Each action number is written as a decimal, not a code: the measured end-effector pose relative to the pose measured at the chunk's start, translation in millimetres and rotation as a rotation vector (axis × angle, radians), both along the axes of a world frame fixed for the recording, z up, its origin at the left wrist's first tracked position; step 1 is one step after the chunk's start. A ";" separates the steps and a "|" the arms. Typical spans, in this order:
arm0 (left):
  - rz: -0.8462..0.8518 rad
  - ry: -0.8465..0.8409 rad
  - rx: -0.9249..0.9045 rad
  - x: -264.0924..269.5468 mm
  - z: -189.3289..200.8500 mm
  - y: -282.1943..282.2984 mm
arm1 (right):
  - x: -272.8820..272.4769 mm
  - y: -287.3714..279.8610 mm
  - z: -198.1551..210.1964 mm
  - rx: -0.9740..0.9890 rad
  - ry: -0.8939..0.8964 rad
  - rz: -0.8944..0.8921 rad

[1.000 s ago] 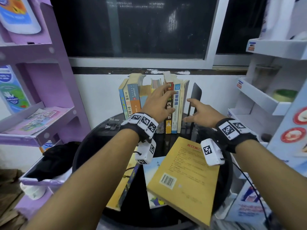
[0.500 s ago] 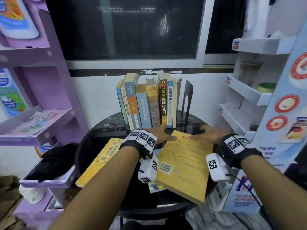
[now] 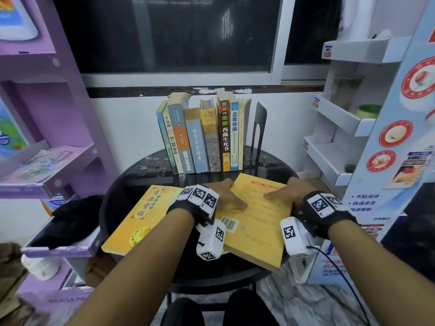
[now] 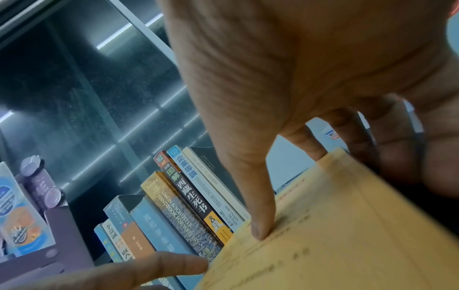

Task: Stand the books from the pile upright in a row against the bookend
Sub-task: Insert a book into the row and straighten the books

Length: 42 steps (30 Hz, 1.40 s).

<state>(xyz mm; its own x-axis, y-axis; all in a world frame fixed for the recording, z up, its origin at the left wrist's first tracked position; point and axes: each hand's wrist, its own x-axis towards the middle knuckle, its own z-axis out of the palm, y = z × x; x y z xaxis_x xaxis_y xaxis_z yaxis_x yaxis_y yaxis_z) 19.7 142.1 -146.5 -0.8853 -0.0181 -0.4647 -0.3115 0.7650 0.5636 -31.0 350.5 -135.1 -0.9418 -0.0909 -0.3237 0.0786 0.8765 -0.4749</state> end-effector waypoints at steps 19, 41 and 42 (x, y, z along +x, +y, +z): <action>0.098 0.195 0.148 -0.3 12.5 6.5 | -2.9 -2.0 14.6 -0.280 0.102 0.011; 0.276 0.607 0.741 7.2 55.3 -30.8 | 34.3 -41.0 80.3 -0.575 0.715 0.261; 0.273 0.605 0.773 7.9 52.7 -32.6 | 36.7 -40.6 80.7 -0.588 0.731 0.281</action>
<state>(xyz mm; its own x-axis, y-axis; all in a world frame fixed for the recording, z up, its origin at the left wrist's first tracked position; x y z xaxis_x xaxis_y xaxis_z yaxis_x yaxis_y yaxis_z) 27.6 109.5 -93.7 -0.9862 -0.1390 0.0897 0.0806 0.0702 0.9943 5.8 309.8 -54.5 -0.8116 -0.3025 0.4998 -0.5842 0.4263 -0.6906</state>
